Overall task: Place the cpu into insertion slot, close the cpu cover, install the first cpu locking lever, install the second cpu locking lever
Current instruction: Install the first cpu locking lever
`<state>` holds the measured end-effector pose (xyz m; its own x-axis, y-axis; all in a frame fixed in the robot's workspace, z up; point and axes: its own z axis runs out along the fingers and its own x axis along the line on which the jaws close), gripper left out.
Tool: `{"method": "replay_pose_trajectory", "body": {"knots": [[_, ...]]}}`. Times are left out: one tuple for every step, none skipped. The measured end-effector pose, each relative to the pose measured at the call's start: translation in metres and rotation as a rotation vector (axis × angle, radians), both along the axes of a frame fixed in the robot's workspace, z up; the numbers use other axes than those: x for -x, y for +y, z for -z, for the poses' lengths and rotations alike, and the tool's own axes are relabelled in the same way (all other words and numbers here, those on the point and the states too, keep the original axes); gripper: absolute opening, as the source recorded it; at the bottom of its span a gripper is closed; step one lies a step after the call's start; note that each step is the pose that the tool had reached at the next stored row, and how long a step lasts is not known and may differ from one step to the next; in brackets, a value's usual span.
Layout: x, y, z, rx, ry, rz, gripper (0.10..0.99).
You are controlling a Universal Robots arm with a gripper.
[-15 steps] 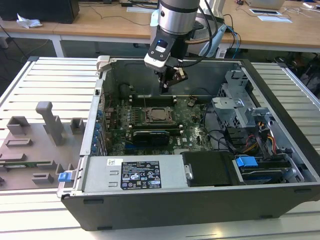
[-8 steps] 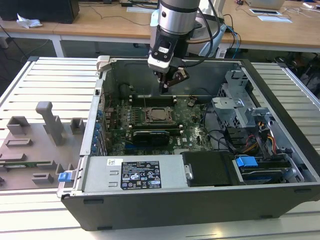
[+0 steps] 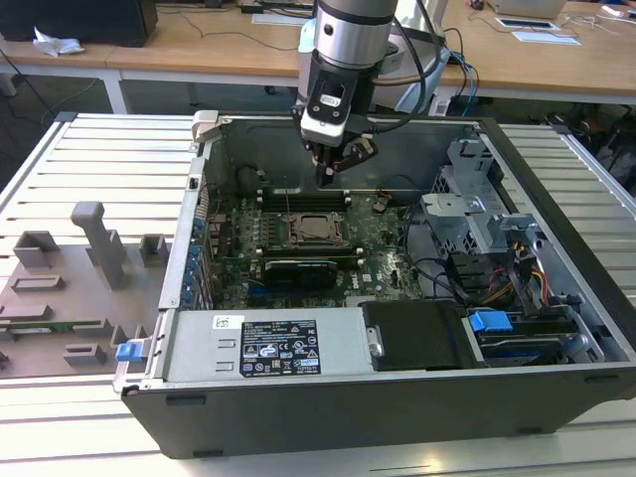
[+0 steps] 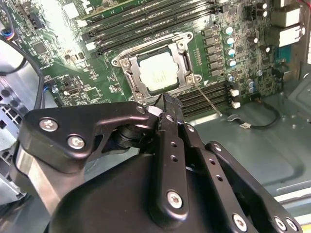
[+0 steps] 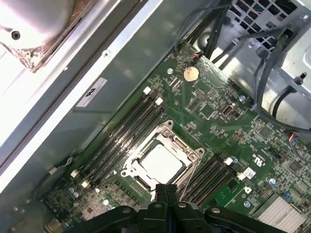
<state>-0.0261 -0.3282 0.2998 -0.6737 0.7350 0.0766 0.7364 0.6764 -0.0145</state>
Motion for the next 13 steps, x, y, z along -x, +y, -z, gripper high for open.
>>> {"method": "replay_pose_trajectory", "body": {"knots": [[0.0000, 0.0000, 0.0000, 0.000, 0.0000, -0.013, 0.106], [0.0000, 0.0000, 0.0000, 0.000, 0.0000, -0.028, 0.106], [0.0000, 0.0000, 0.0000, 0.000, 0.0000, -0.039, 0.106], [0.0000, 0.0000, 0.0000, 0.000, 0.0000, -0.047, 0.106], [0.0000, 0.0000, 0.0000, 0.000, 0.0000, -0.060, 0.106], [0.0000, 0.0000, 0.0000, 0.000, 0.0000, -0.071, 0.106], [0.0000, 0.0000, 0.0000, 0.000, 0.0000, -0.079, 0.106], [0.0000, 0.0000, 0.0000, 0.000, 0.0000, -0.088, 0.106], [0.0000, 0.0000, 0.0000, 0.000, 0.0000, -0.095, 0.106], [0.0000, 0.0000, 0.0000, 0.000, 0.0000, -0.102, 0.106], [0.0000, 0.0000, 0.0000, 0.000, 0.0001, -0.110, 0.106], [0.0000, 0.0000, 0.0000, 0.000, 0.0000, -0.117, 0.106], [0.0000, 0.0000, 0.0000, 0.000, 0.0000, -0.125, 0.106]]}}
